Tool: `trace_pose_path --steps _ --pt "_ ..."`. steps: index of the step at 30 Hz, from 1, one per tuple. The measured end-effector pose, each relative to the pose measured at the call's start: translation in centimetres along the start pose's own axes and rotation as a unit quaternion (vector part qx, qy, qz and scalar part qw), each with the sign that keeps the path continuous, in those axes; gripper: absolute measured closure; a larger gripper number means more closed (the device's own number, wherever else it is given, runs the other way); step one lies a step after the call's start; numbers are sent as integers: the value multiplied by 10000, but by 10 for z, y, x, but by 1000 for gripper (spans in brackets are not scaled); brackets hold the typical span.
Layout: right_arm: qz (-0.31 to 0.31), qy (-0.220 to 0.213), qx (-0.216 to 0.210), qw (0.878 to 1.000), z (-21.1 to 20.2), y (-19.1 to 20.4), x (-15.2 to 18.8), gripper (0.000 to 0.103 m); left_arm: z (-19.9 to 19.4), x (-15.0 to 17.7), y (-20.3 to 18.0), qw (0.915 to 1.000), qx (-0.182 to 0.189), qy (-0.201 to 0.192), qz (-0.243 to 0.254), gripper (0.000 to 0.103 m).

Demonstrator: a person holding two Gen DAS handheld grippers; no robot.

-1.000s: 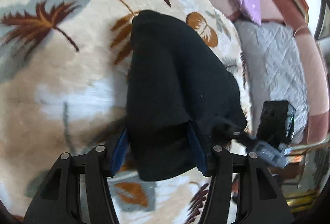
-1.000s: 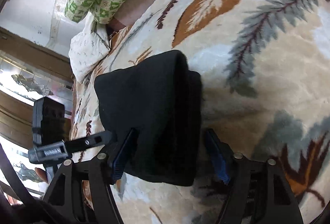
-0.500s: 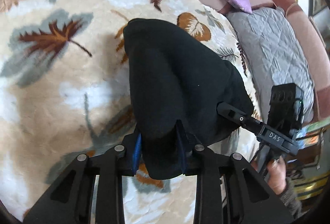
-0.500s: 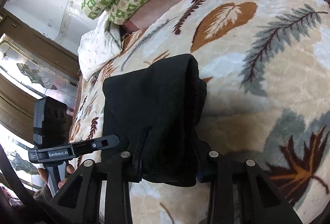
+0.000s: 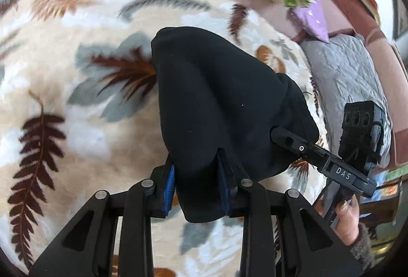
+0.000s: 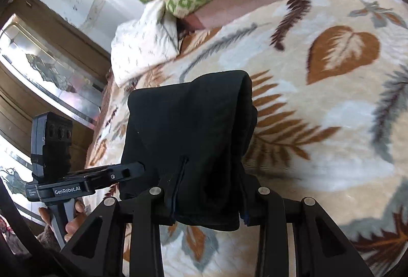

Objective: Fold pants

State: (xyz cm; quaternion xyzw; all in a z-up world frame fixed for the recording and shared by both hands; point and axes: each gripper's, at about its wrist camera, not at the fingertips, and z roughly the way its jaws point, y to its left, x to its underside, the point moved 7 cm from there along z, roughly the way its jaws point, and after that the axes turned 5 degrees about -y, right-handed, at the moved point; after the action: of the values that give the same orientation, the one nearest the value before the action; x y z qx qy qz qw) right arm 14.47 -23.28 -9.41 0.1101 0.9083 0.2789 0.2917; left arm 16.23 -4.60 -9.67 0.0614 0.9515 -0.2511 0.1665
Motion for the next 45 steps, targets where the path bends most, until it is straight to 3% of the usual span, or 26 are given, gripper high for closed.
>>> trace_pose_path --steps 4,5,7,8,9,12,18,23,24,26,29,32,37,42,45 --pt "68 275 54 9996 29 -2 16 68 15 11 28 9991 132 394 -88 71" --pt "44 307 85 9995 32 -3 19 64 15 12 31 9991 125 407 11 69" --pt "103 330 46 9994 35 -9 24 59 11 13 35 9989 76 393 261 54" --pt "152 279 49 9995 33 -14 25 46 10 13 37 9987 8 365 361 52" --pt "235 275 38 9993 33 -19 27 43 10 14 38 9984 3 363 427 51" --pt "473 202 -178 9985 34 -28 30 44 8 12 37 9985 106 392 358 51" --pt "324 -138 -135 9993 1 -12 21 41 -21 12 31 9979 -407 -12 508 52" --pt "-45 -517 432 9977 -53 9 18 39 -50 24 25 9931 -933 -429 557 52" --pt "-151 -530 572 9968 -59 15 20 36 -54 29 24 9925 -1012 -496 481 51" --pt "-308 -567 885 9940 -70 28 32 19 -62 42 23 9901 -1207 -640 320 51" --pt "-527 -662 1467 9856 -77 46 60 13 -65 69 21 9818 -1707 -789 250 51" --pt "-697 -764 1924 9759 -76 56 94 5 -66 96 21 9748 -1968 -1041 101 51" --pt "-649 -899 1783 9777 -66 76 131 1 -72 116 23 9609 -2289 -1560 18 51" --pt "-1239 -1195 2118 9620 -74 110 128 0 -92 115 24 9422 -2723 -1940 199 51" --pt "-1284 -1369 2188 9576 -83 120 121 0 -101 113 23 9371 -2780 -2097 235 51"
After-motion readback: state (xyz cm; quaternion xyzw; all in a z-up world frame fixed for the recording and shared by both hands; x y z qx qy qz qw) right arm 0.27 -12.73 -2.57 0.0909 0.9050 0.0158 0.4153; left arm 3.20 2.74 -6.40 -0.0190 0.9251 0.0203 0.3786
